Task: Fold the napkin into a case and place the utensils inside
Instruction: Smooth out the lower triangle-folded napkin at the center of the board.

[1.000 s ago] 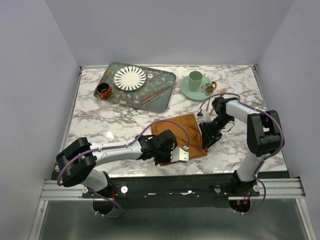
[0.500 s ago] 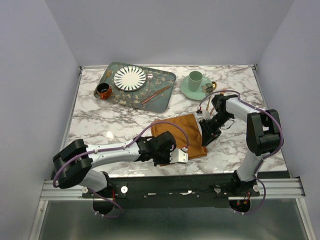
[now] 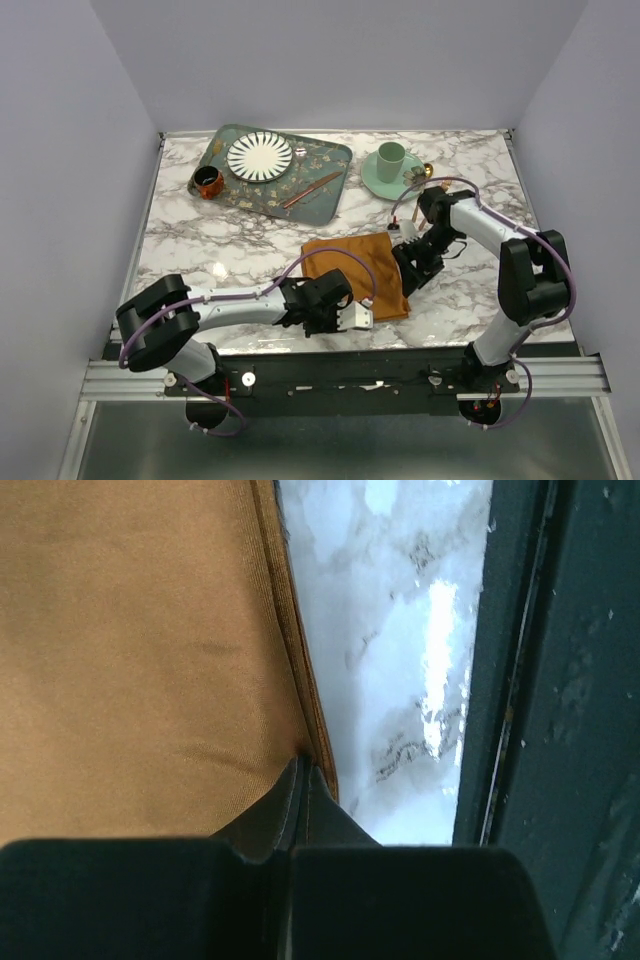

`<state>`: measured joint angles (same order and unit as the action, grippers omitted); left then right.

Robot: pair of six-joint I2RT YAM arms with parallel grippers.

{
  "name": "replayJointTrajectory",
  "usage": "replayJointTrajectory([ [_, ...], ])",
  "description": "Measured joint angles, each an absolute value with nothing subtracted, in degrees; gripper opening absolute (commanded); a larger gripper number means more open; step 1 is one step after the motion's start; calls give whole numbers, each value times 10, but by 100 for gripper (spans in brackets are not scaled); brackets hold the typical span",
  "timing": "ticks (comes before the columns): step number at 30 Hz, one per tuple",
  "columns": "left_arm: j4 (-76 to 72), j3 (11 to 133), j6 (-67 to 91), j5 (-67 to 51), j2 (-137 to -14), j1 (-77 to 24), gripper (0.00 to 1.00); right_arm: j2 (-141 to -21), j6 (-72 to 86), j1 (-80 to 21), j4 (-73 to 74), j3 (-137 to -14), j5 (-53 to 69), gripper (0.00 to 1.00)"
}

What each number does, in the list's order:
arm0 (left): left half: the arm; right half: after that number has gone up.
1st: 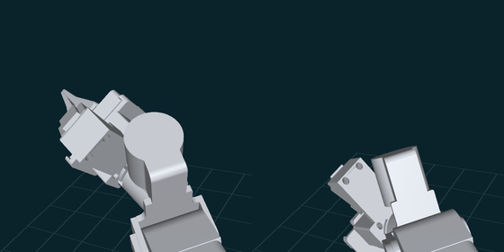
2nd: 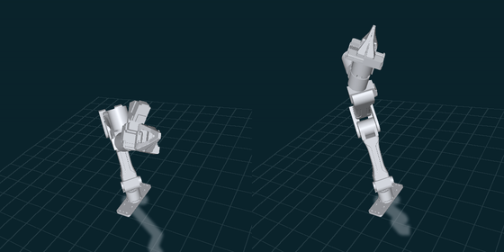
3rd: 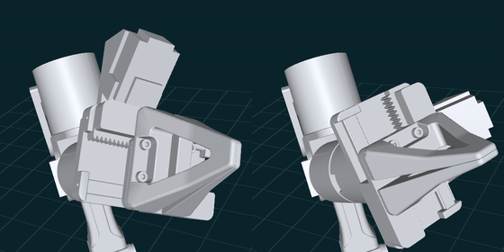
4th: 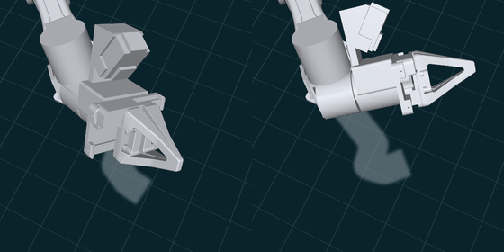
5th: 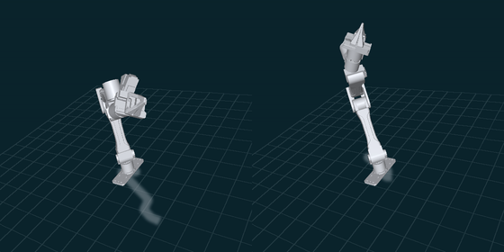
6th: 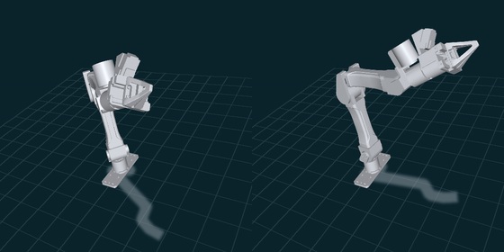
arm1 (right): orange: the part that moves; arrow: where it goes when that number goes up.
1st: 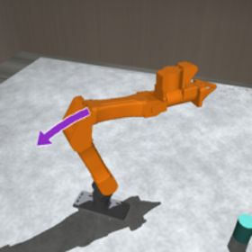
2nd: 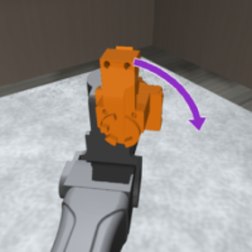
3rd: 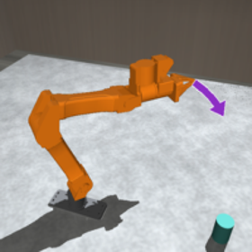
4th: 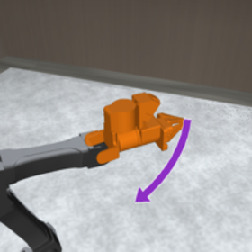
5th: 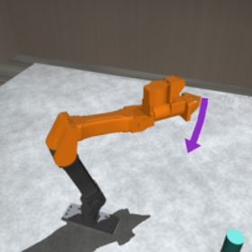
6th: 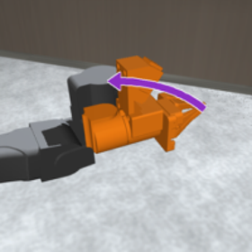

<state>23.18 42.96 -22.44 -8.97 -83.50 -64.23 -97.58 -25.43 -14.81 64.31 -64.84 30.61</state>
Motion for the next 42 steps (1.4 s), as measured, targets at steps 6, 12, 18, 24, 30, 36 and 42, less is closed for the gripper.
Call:
replayJointTrajectory([
  [6,232,462,-217,-83,-871,-642,0,-1021,-244,-160,635,-669,290,59],
  [12,232,489,-209,-83,-898,-622,0,-1107,-218,-161,617,-716,268,62],
  [18,230,525,-193,-84,-932,-592,0,-1124,-202,-147,614,-811,257,72],
  [24,229,548,-179,-90,-953,-582,0,-1068,-192,-99,611,-796,279,60],
  [30,229,550,-175,-98,-955,-576,0,-994,-149,-80,614,-678,354,22],
  [36,230,553,-174,-102,-957,-574,0,-970,-75,-6,576,-590,435,1],
  [42,230,553,-172,-102,-957,-574,0,-969,-26,7,542,-543,442,1],
])
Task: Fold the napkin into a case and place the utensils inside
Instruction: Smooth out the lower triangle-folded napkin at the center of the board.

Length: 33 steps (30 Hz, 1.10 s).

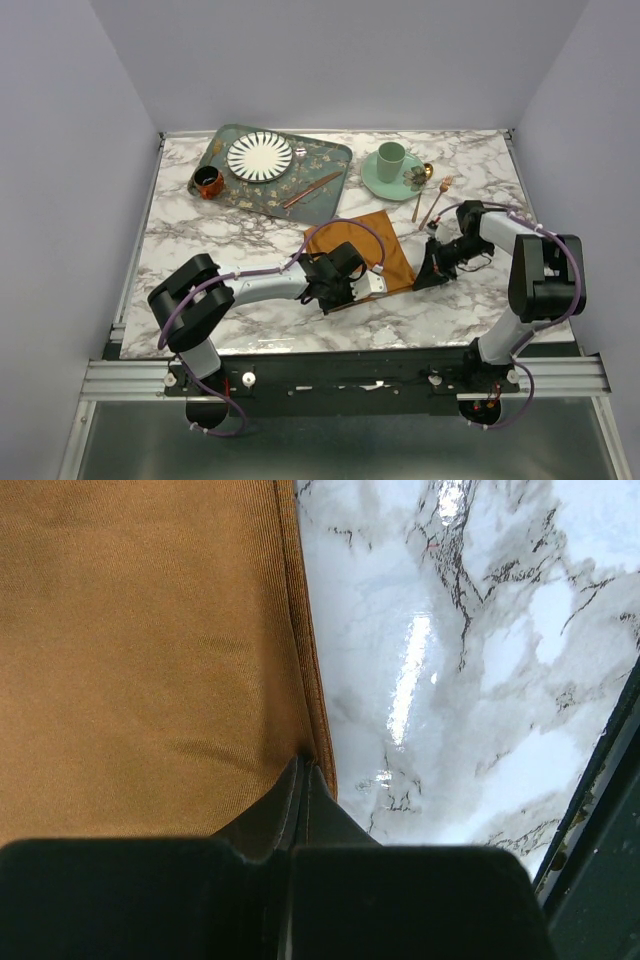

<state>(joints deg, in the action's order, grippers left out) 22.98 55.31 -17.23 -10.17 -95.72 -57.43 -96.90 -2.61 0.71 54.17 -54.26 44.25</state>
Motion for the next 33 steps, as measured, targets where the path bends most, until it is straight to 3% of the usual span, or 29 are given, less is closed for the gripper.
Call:
replayJointTrajectory([
  [33,230,553,-168,-102,-957,-574,0,-1065,62,27,474,-554,396,1],
])
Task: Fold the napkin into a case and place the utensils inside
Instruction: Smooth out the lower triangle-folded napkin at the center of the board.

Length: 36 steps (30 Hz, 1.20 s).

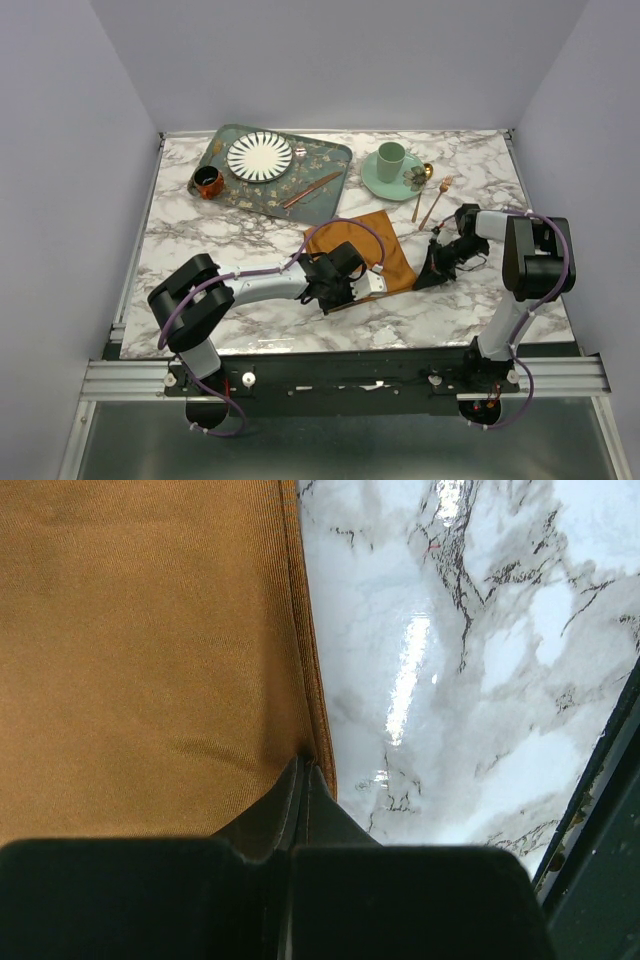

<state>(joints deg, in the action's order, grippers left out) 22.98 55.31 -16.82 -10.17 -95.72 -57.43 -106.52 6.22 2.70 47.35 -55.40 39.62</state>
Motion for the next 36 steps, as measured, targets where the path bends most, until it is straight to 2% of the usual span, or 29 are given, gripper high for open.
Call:
replayJointTrajectory([
  [26,240,523,-156,-103,-915,-573,2,-1065,66,8,494,-581,323,1],
  [30,241,523,-154,-103,-914,-573,5,-1065,63,8,497,-583,324,16],
  [31,241,523,-154,-103,-914,-573,5,-1065,60,8,498,-585,326,24],
  [35,241,524,-154,-103,-918,-573,11,-1061,59,8,494,-582,342,28],
  [36,241,524,-154,-103,-919,-573,17,-1058,60,8,493,-581,344,28],
])
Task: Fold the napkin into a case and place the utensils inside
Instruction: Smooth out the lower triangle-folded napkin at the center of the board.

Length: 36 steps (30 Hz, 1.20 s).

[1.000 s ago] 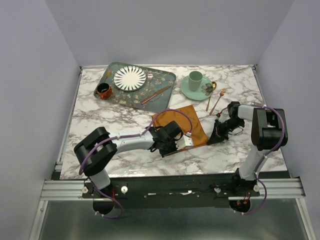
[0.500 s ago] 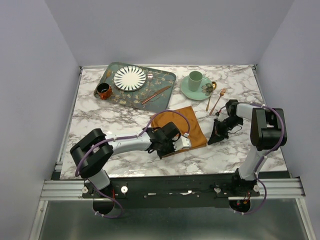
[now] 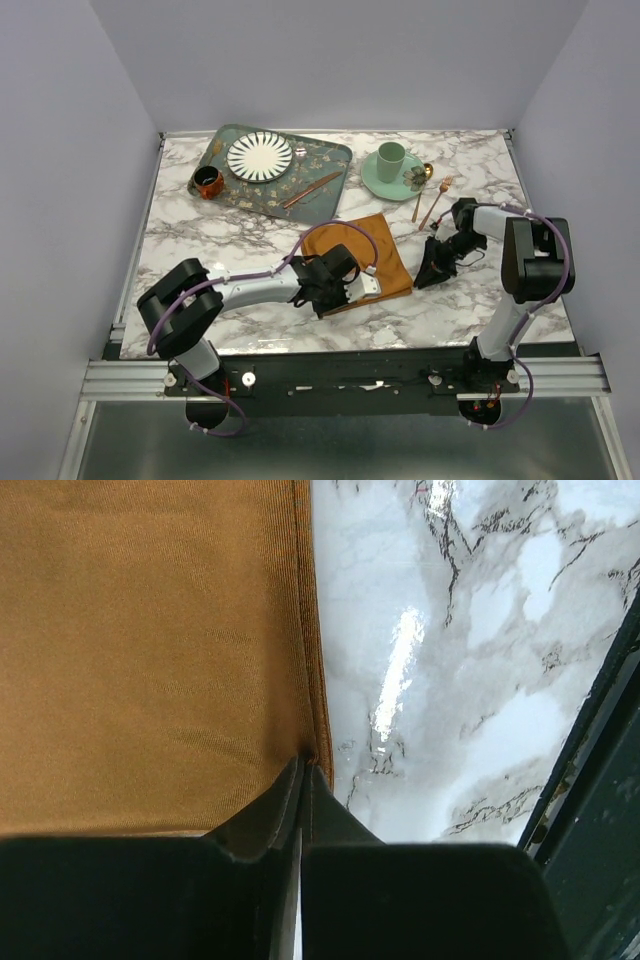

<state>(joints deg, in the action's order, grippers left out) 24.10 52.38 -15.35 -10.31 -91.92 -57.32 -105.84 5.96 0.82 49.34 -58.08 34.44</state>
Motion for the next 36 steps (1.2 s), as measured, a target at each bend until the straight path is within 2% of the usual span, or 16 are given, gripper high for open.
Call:
replayJointTrajectory([
  [2,242,524,-153,-103,-922,-573,25,-1053,58,8,495,-580,348,28],
  [3,244,524,-152,-103,-922,-573,34,-1050,57,8,496,-580,348,29],
  [4,246,525,-151,-105,-922,-571,36,-1047,55,8,497,-580,348,36],
  [6,247,526,-149,-108,-920,-569,44,-1040,51,8,500,-580,348,42],
  [10,252,526,-150,-119,-889,-561,46,-1026,44,9,505,-567,354,42],
  [14,258,538,-149,-149,-842,-537,46,-1026,42,9,508,-556,361,42],
  [19,259,594,-157,-176,-843,-485,45,-1025,38,9,510,-555,374,45],
  [22,263,640,-191,-175,-888,-457,42,-1023,35,9,512,-554,381,61],
  [30,310,697,-276,-141,-1034,-411,27,-1019,28,9,516,-554,389,62],
  [36,365,696,-297,-137,-1044,-419,22,-1024,26,9,520,-556,390,62],
])
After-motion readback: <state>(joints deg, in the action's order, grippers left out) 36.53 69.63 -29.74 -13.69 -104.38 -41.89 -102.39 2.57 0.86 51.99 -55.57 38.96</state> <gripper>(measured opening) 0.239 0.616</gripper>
